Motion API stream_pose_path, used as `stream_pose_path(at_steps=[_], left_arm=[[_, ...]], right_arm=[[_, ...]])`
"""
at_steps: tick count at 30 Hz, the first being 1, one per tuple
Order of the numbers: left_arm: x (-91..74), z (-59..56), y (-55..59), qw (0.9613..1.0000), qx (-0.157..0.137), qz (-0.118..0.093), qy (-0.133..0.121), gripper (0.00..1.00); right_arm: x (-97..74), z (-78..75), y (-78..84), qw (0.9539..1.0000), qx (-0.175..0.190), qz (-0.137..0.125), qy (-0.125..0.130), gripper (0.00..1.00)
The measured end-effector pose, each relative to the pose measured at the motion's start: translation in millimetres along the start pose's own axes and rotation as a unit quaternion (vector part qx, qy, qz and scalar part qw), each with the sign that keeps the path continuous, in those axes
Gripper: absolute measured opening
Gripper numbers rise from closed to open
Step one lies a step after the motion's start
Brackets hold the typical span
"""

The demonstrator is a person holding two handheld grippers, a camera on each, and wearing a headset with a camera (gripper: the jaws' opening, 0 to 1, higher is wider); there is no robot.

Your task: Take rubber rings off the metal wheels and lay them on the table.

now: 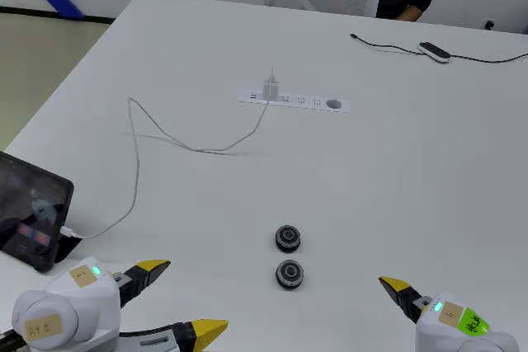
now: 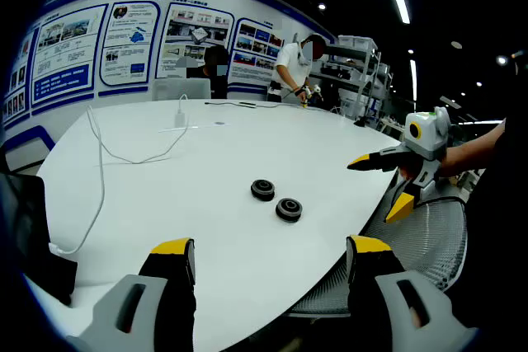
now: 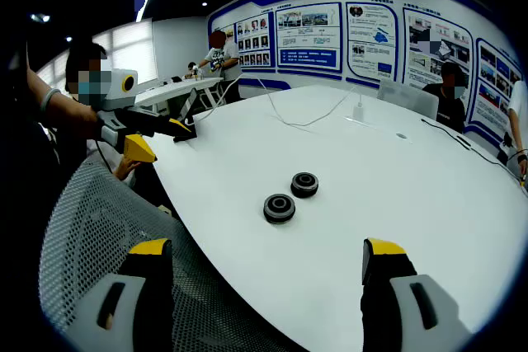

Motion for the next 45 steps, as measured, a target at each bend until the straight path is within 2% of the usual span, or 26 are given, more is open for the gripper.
stream_pose_path(at_steps=[20, 45], left_arm=[[4.8, -0.9, 1.3, 0.9999, 0.004, 0.007, 0.01, 0.74], [16.5, -3.4, -6.9, 0.9994, 0.023, 0.011, 0.024, 0.55]], right_arm=[[1.8, 0.2, 1.4, 1.0, 0.006, 0.004, 0.0, 0.95], [10.5, -4.3, -3.8, 0.9998, 0.015, 0.006, -0.012, 0.69]])
Point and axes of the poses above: the centre of the closed fingertips' face, and the gripper's own axes: x roughly forward along the fingers, z roughly to its left, y roughly out of its underside, the point moved 2 cm from there along -x, roughly backward along the fingers, and after that the axes turned 3 degrees about y, right-handed, at the moved point
